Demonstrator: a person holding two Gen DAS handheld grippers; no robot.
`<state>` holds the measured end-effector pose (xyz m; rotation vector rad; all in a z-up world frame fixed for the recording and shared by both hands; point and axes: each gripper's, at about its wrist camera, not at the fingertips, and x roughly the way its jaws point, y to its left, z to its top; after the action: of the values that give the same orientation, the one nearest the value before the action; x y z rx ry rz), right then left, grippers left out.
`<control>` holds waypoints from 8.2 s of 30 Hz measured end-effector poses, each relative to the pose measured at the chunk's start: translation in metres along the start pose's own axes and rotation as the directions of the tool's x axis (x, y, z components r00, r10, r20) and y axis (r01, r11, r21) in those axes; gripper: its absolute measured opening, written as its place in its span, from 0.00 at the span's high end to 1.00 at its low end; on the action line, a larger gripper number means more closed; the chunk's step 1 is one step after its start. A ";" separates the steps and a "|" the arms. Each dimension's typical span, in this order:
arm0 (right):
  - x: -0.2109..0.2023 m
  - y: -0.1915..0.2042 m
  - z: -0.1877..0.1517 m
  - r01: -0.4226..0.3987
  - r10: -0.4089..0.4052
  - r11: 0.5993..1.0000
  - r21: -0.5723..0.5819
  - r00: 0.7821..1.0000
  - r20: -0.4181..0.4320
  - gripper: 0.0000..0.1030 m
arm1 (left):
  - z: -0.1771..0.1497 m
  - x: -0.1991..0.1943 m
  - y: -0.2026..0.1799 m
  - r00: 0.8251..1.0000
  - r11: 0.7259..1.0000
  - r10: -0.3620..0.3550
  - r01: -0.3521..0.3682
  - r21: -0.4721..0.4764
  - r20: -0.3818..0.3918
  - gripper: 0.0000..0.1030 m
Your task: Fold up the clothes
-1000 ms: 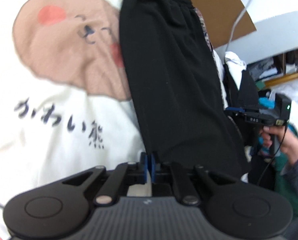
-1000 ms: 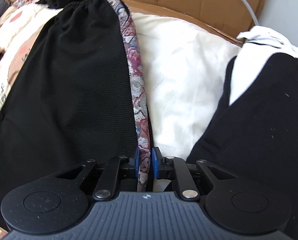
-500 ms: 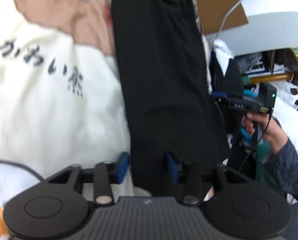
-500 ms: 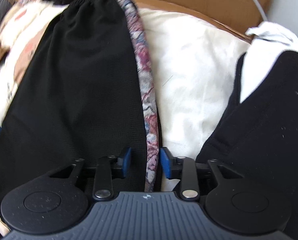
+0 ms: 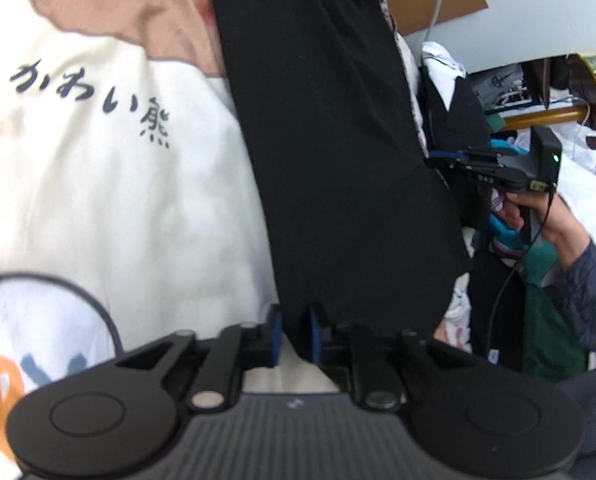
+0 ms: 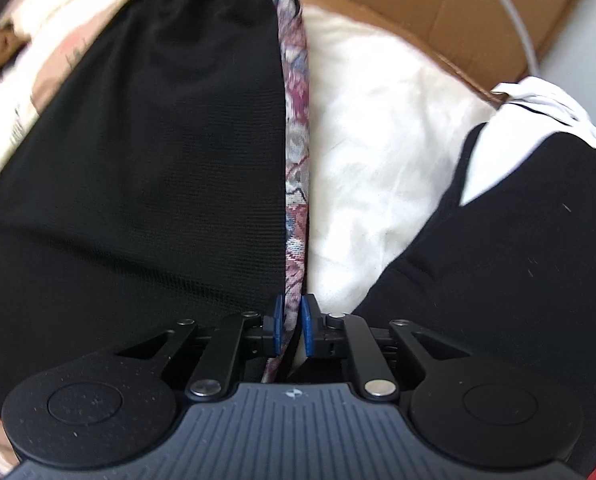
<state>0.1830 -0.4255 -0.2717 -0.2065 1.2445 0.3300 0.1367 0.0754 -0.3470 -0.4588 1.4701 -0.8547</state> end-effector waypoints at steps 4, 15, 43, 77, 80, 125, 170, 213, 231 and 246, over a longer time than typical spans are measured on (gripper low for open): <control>-0.029 0.003 -0.019 -0.028 0.027 0.999 0.015 0.999 0.045 0.88 | -0.008 -0.002 -0.004 0.999 0.999 -0.026 0.027 -0.019 0.023 0.76; -0.049 0.011 -0.056 -0.081 0.080 0.995 0.062 0.997 0.012 0.67 | -0.033 0.022 -0.020 0.998 0.996 -0.060 0.060 -0.067 -0.006 0.57; -0.022 -0.016 -0.105 -0.122 0.148 0.979 0.163 0.977 -0.154 0.85 | -0.051 0.083 -0.029 0.982 0.985 -0.142 0.128 -0.118 -0.120 0.75; 0.001 -0.050 -0.094 -0.381 0.419 0.872 0.308 0.906 -0.066 0.93 | -0.059 0.081 -0.022 0.986 0.970 -0.146 0.126 -0.210 -0.083 0.38; -0.001 -0.055 -0.097 -0.357 0.390 0.885 0.298 0.919 -0.058 0.94 | -0.062 0.080 -0.018 0.986 0.968 -0.146 0.125 -0.217 -0.082 0.38; 0.038 -0.055 -0.104 -0.429 0.512 0.776 0.462 0.856 -0.066 0.69 | -0.058 0.131 -0.033 0.959 0.945 -0.263 0.235 -0.228 -0.102 0.53; -0.185 0.046 -0.055 -0.520 0.463 0.824 0.223 0.846 0.263 0.96 | -0.051 -0.115 -0.160 0.960 0.950 -0.245 0.211 0.230 0.135 0.95; -0.132 0.055 -0.033 -0.585 0.485 0.761 0.280 0.800 0.353 0.96 | -0.014 -0.139 -0.066 0.861 0.958 -0.285 0.257 0.123 0.422 0.95; -0.069 0.041 -0.015 -0.596 0.492 0.733 0.328 0.798 0.349 0.96 | 0.010 -0.118 -0.026 0.855 0.965 -0.257 0.254 0.068 0.451 0.95; -0.024 0.028 0.001 -0.604 0.497 0.702 0.377 0.795 0.347 0.96 | 0.042 -0.103 0.017 0.825 0.957 -0.255 0.290 0.009 0.505 0.95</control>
<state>0.1669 -0.4019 -0.2476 0.6405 1.1040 0.5429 0.1920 0.1531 -0.2869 -0.8913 0.9596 -0.8289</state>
